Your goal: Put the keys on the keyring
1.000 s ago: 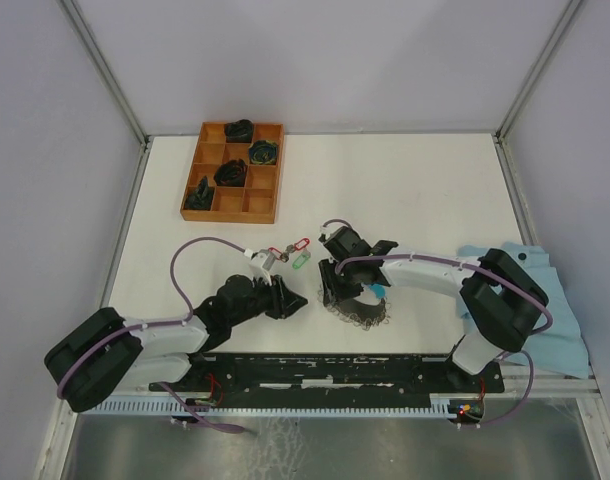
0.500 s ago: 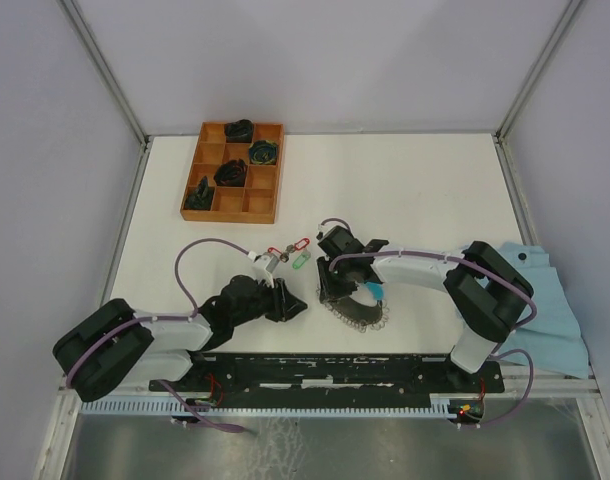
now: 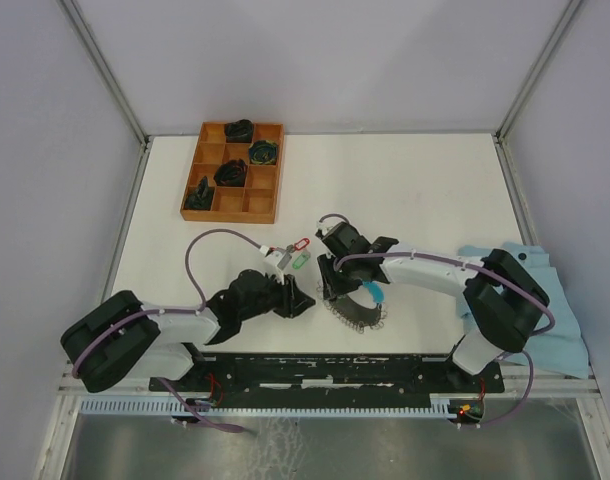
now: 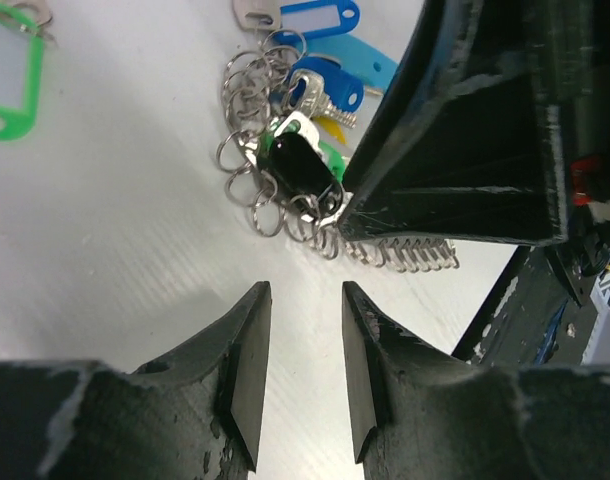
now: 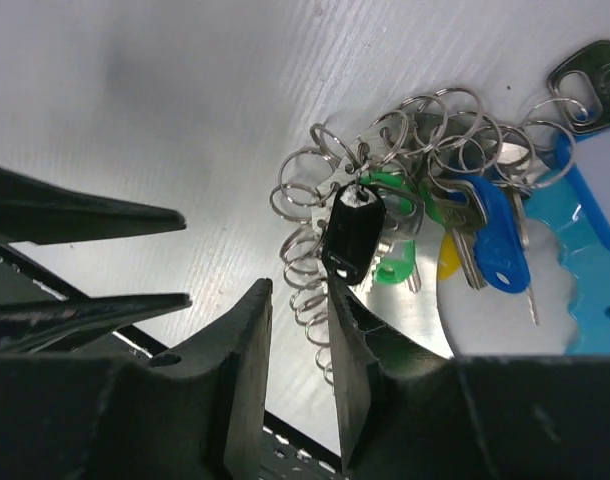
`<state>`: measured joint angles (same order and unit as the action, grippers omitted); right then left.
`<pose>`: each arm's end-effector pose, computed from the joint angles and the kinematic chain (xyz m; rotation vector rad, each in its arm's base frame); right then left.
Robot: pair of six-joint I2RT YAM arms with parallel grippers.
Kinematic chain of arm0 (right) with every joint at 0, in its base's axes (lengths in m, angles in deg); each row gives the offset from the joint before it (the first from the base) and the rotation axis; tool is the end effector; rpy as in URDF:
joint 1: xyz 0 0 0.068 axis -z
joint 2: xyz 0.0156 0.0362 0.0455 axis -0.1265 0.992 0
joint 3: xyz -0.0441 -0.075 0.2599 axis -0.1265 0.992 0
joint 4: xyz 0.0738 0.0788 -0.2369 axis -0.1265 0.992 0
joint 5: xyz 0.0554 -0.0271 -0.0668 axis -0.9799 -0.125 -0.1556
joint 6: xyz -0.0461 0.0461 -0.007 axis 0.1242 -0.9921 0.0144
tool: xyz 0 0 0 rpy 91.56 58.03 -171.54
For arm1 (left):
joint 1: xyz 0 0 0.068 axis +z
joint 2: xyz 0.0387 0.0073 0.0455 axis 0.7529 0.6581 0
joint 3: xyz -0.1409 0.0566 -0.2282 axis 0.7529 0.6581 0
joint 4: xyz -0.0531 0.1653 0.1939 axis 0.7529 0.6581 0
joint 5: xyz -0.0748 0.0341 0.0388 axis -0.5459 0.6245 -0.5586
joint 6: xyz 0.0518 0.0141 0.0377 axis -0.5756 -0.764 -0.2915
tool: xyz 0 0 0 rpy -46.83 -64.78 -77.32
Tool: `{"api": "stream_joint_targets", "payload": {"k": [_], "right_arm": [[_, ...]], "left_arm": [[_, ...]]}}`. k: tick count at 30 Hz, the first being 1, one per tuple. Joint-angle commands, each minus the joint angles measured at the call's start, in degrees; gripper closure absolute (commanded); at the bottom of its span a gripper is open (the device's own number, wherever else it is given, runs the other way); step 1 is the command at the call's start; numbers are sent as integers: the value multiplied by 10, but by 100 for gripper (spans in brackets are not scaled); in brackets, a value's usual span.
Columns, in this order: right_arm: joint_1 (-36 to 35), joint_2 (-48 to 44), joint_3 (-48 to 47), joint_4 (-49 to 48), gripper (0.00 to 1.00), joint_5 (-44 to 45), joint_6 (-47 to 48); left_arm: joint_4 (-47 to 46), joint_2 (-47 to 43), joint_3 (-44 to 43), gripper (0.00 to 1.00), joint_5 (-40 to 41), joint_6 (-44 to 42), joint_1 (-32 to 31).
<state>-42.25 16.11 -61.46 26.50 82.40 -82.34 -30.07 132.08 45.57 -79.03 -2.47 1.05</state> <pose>0.2072 0.2523 0.1599 -0.4361 2.7624 0.5816 0.1434 -0.1709 0.1296 0.3949 2.1055 -1.0423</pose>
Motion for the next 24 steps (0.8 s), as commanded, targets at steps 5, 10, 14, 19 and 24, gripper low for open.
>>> {"api": "stream_joint_targets", "payload": {"k": [5, 10, 14, 19, 24], "right_arm": [[11, -133, -3, 61, 61, 62, 79], [35, -159, 25, 66, 59, 69, 87], [46, -173, 43, 62, 58, 72, 87], [55, -185, 54, 61, 57, 70, 89], [60, -190, 60, 60, 57, 67, 92]], "left_arm": [[-12, 43, -70, 64, 1, -31, -29], [29, 68, -111, 66, 23, -48, -47], [68, 83, -138, 67, 52, -60, -58], [103, 106, -169, 69, 73, -76, -65], [110, 133, -181, 70, 81, -79, -68]]}}
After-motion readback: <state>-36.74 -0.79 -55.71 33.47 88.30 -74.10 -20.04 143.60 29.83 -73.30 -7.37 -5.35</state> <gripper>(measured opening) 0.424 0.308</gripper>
